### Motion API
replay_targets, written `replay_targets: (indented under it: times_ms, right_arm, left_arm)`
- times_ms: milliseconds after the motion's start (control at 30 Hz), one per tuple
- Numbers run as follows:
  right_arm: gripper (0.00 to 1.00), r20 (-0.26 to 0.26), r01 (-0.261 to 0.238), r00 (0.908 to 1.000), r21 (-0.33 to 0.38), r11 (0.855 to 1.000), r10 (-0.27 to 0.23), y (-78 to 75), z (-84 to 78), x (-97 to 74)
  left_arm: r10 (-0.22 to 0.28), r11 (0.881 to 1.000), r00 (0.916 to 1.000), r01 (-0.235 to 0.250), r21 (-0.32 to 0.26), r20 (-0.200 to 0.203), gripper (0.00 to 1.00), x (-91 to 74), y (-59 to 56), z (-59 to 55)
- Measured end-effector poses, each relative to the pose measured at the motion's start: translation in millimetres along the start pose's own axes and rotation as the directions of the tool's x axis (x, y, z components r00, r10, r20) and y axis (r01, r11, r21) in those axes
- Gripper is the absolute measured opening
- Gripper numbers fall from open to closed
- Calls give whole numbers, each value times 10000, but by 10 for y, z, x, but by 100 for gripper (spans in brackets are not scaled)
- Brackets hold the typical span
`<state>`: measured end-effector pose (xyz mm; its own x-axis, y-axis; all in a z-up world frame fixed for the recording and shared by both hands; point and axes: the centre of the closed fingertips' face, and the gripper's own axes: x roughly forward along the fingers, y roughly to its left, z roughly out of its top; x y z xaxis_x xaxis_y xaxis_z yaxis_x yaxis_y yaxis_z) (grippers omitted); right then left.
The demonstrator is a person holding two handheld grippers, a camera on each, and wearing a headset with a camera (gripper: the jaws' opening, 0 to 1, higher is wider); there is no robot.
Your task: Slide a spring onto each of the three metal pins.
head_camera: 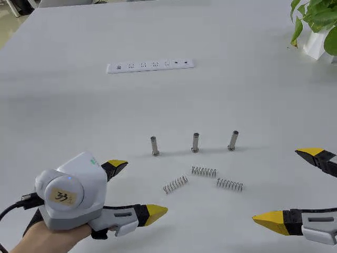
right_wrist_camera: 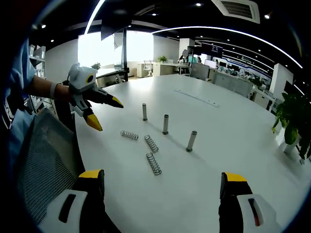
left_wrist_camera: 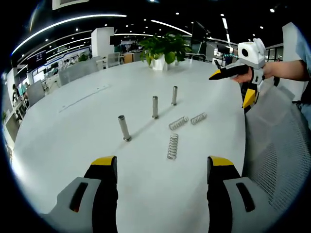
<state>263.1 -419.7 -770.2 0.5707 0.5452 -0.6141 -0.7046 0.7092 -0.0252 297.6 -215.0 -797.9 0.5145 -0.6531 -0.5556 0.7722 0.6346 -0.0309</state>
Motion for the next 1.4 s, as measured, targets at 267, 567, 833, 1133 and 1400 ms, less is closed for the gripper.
replay_targets:
  times_ms: [267, 567, 833, 1133, 1400]
  right_arm:
    - [99, -77, 53, 10000, 120, 9999, -52, -14, -40, -15]
    - [99, -114, 125, 9999, 208, 9997, -122, -21, -70, -39]
    - [99, -163, 226, 9996, 343, 9992, -221, -37, -117, -68]
    - [99, -195, 319, 9993, 509, 9982, -309, -48, -161, -90]
    - [99, -169, 333, 9993, 570, 9978, -324, -39, -173, -91]
  left_arm:
    - [-409, 9990, 9989, 413, 163, -236, 57, 154, -59, -11]
    - [-891, 9959, 9950, 883, -204, -460, 30, 292, -98, -35]
    - [-1054, 9943, 9917, 1037, -265, -742, 21, 399, -106, -97]
    - [-1284, 9916, 9866, 1259, -310, -1002, 14, 486, -158, -152]
    - [-1168, 9930, 9874, 1141, -304, -1069, 9, 514, -144, -170]
